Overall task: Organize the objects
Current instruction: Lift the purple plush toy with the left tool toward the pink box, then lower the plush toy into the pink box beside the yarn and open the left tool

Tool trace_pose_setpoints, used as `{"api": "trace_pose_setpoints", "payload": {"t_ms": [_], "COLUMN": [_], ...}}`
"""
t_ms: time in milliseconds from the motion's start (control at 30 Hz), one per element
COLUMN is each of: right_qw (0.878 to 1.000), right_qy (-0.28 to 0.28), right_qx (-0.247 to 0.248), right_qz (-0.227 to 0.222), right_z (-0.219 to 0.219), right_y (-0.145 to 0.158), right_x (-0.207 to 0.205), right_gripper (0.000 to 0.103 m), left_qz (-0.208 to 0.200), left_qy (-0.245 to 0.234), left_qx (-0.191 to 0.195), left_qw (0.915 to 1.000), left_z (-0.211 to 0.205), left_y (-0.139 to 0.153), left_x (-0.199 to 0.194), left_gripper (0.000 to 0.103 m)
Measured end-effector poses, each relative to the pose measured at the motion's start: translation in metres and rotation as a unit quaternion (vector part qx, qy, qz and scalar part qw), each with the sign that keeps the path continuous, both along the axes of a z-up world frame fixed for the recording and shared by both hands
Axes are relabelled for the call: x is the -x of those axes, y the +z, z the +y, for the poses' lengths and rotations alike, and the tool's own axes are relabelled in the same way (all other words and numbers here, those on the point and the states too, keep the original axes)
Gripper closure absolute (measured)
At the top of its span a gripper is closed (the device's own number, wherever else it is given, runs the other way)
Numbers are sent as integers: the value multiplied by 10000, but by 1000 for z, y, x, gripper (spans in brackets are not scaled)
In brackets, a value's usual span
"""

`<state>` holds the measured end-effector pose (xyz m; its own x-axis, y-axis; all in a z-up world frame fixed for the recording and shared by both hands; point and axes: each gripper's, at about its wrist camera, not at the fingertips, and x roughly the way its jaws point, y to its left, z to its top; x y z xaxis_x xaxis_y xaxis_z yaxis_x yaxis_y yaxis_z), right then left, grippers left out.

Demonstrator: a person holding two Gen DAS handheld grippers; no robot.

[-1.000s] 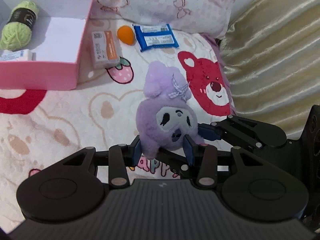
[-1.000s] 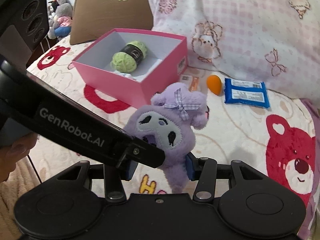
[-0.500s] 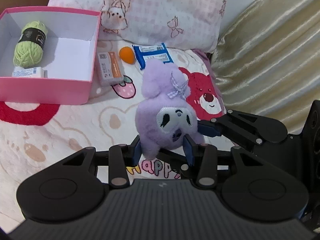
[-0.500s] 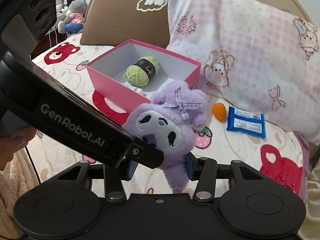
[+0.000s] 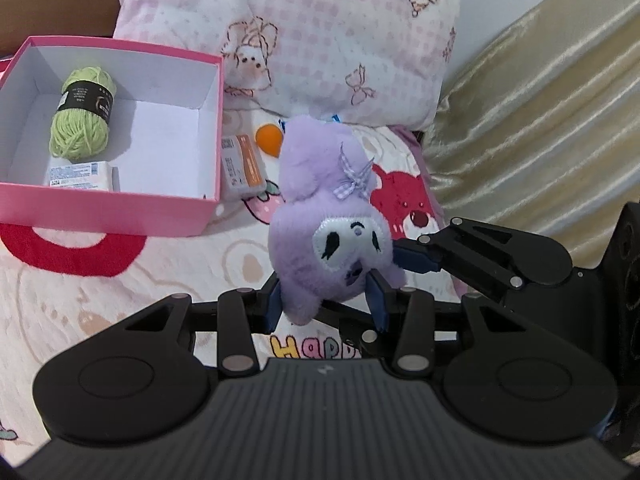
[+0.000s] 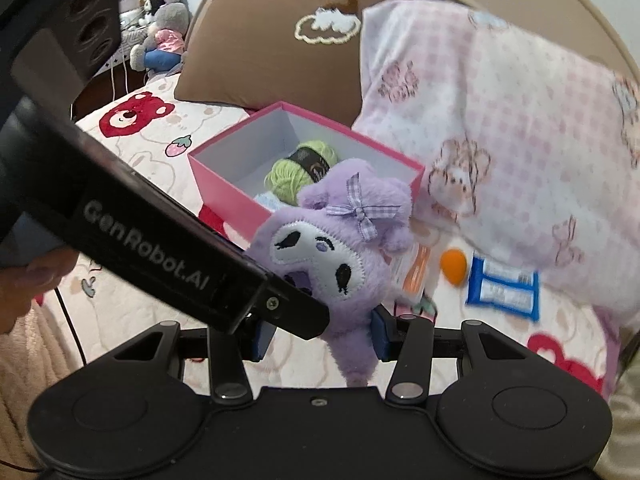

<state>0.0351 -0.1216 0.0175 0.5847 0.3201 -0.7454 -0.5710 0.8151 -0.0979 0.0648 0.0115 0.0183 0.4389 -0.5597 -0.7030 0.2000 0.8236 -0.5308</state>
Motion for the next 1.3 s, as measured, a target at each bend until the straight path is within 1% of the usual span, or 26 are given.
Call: {"api": "trace_pose_setpoints", "payload": {"t_ms": [133, 333, 500, 700, 867, 967, 1000, 1133, 1200, 1233, 1300], "right_qw": [9999, 9997, 9999, 9995, 9995, 9991, 9990, 9992, 9994, 9995, 9994], "right_qy": [64, 106, 29, 183, 199, 218, 220, 239, 218, 214, 183], "right_qx": [104, 178, 20, -35, -183, -370, -389, -309, -265, -238, -257], "right_qz": [-74, -149, -166, -265, -186, 21, 68, 3, -11, 11, 171], "right_z": [17, 35, 44, 58, 65, 66, 67, 71, 74, 75, 76], "right_y": [3, 3, 7, 4, -6, -14, -18, -32, -37, -40, -46], "right_x": [-9, -25, -40, -48, -66, -78, -80, -89, -97, -103, -115], "right_gripper": [50, 50, 51, 50, 51, 51, 51, 52, 52, 52, 52], "left_qz": [-66, -38, -54, -92, -169, -245, -204, -74, -153, -177, -89], "left_qy": [125, 276, 371, 576, 776, 878, 873, 907, 922, 928, 1027], "left_qx": [95, 199, 275, 420, 402, 431, 414, 472, 475, 492, 604], "left_qw": [9999, 9994, 9989, 9974, 9960, 9949, 9951, 9947, 9945, 9943, 9928], "left_z": [17, 39, 56, 78, 88, 95, 96, 101, 102, 103, 108], "left_y": [0, -3, 2, 0, -11, -22, -25, -40, -47, -52, -62], "left_x": [-3, -15, -28, -31, -40, -43, -45, -58, -64, -68, -75], "left_gripper": [62, 62, 62, 62, 61, 61, 61, 61, 61, 61, 61]}}
